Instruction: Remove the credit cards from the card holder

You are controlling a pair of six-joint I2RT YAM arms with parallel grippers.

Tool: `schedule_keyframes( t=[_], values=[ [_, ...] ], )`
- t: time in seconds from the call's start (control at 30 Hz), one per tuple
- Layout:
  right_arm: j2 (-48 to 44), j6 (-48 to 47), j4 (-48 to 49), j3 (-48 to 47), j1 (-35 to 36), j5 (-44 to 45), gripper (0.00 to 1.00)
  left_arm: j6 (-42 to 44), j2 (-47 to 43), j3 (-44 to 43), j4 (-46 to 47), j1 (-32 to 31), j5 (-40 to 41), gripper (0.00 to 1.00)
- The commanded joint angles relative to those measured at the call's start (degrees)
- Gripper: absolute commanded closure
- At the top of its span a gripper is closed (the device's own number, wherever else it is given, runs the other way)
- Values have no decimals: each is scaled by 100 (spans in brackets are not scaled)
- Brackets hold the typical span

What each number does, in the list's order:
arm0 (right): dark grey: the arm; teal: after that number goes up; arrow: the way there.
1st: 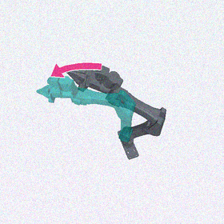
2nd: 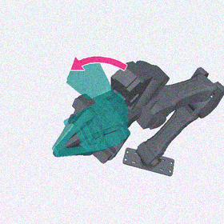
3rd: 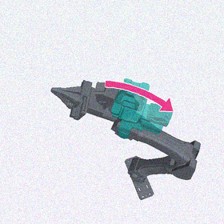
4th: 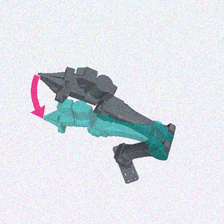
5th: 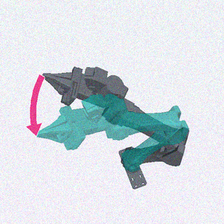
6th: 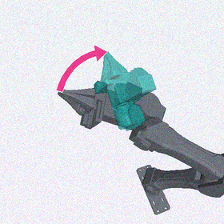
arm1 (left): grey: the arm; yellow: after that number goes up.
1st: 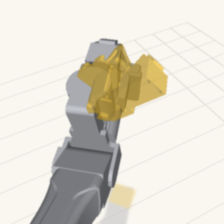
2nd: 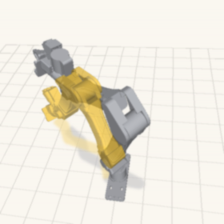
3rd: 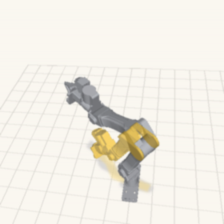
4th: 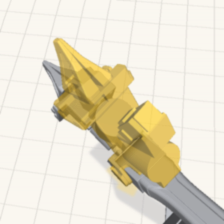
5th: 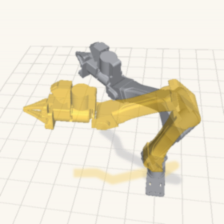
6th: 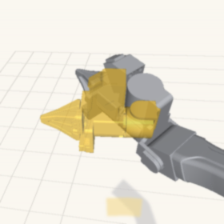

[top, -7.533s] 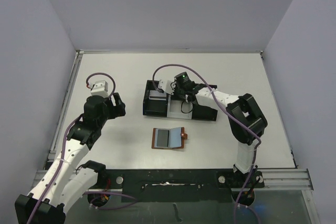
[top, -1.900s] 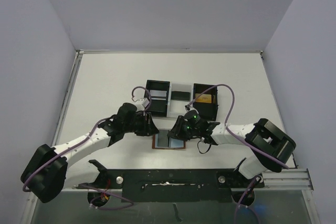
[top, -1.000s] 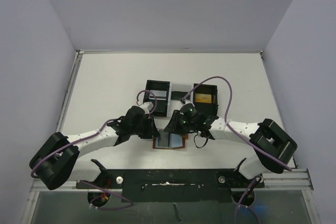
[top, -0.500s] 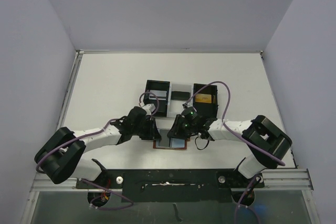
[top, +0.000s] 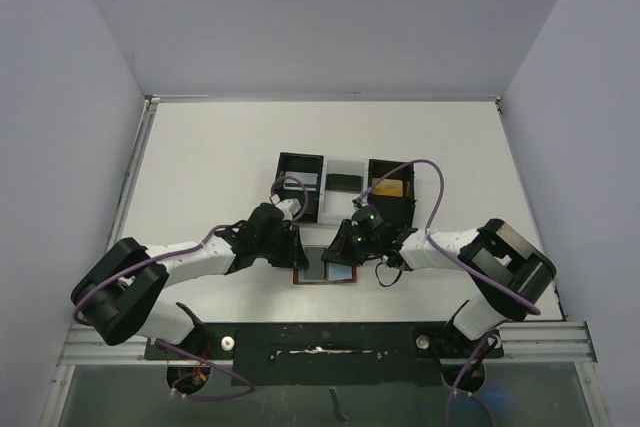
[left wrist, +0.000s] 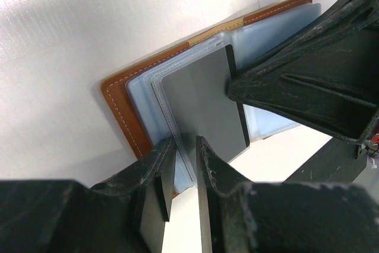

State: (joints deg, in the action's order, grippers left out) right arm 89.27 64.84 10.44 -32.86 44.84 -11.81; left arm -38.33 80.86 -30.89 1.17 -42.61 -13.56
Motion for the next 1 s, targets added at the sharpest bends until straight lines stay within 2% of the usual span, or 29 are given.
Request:
schedule_keyframes(
  t=[0.0,0.2,0.4,0.67,0.97],
  values=[
    [-8,-7,271,131,-67,-55,89,132,217,10,-182,-72,406,82],
    [-155,-234,333,129,-176,-292,100,164,237,60,-312,-74,467,86],
    [-364,-477,-241,8,-190,-120,100,115,249,159,-188,-72,496,90],
    [-601,-684,-516,26,-306,-250,100,34,176,337,-91,-72,572,92],
    [-793,-588,-268,356,-497,-510,100,67,47,347,-148,-72,598,92]
  ],
)
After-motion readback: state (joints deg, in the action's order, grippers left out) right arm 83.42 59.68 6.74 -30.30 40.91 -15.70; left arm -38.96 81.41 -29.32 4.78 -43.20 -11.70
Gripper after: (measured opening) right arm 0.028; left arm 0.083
